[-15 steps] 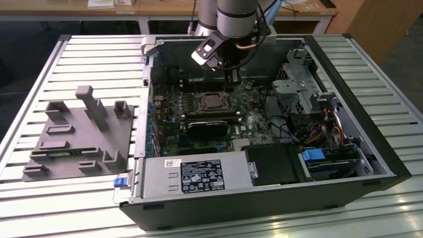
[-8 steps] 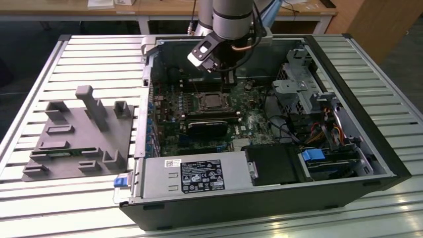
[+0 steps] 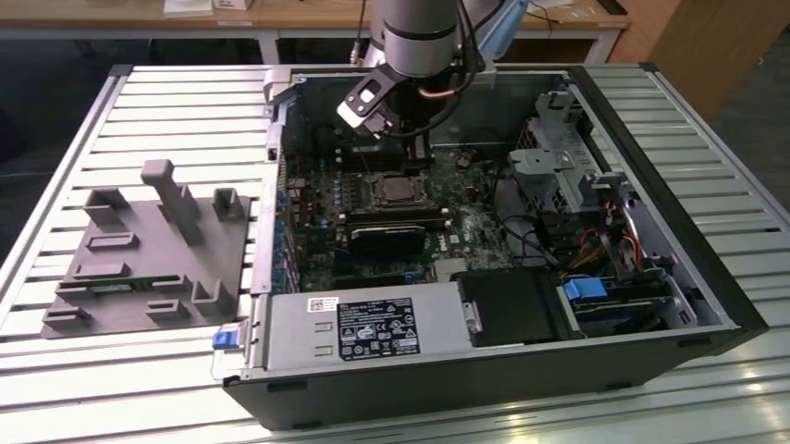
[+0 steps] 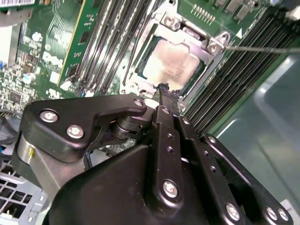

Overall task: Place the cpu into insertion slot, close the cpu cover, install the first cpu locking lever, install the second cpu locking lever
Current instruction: 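Close the cpu cover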

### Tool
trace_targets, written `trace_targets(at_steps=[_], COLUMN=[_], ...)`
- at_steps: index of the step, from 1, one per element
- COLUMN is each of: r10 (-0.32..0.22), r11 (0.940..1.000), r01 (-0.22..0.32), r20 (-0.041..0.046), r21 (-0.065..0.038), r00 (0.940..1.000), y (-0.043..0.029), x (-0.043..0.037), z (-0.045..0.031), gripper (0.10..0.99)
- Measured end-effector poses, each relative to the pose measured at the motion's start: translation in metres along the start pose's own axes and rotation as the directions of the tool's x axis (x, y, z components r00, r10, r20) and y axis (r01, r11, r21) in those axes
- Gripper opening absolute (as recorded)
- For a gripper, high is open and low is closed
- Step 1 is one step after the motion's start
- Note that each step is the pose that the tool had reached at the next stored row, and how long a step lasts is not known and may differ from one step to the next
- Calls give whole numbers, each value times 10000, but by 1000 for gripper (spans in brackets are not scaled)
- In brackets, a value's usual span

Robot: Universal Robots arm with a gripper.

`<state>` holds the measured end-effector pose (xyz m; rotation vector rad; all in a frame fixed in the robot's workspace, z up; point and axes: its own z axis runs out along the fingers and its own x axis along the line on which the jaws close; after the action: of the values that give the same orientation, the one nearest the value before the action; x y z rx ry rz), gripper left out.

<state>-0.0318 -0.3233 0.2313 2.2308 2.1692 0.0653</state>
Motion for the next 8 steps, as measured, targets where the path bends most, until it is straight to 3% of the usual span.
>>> trace_targets(at_steps=[6, 7, 8], r10=[-2, -5, -5], r11=[10000, 10000, 10000], r01=[2, 5, 5], r20=[26, 86, 96], r21=[9, 23, 25], r00=[10000, 10000, 10000], y=[-53, -139, -147], x=[-11, -17, -19], z=[40, 91, 98], gripper=[106, 106, 106])
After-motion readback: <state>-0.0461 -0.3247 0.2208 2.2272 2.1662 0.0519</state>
